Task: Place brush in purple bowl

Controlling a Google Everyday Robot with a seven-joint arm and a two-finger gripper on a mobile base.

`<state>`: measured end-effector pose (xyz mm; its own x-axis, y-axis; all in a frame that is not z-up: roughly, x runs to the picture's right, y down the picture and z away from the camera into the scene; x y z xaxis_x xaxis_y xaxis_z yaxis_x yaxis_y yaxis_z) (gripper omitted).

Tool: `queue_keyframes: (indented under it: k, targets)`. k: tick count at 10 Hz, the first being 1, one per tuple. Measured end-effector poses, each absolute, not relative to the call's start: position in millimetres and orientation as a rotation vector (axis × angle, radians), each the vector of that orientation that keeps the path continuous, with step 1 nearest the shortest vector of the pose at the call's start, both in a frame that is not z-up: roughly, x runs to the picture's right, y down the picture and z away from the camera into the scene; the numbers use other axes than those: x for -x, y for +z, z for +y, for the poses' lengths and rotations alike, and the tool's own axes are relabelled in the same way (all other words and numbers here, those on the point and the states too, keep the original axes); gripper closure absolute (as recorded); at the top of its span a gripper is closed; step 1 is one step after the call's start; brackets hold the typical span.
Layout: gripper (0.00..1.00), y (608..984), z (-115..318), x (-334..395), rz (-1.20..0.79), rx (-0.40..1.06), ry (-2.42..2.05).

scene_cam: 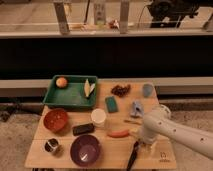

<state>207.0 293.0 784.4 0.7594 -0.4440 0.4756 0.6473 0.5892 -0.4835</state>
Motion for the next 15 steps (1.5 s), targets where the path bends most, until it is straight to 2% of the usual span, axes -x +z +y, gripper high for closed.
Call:
queue_keyframes:
  k: [5,9,14,15]
  targets:
    - [0.20,778.9,289.3,-205.5,-0.326,0.692,-0.651]
    - [0.20,765.6,272.1,-206.8,-0.350,0.620,-0.618]
    - [0.21,781.3,285.4,-200.1,-0.352,0.644,-0.617]
    - [0.26,785.9,291.5,-197.5,-0.354,0.654,-0.628]
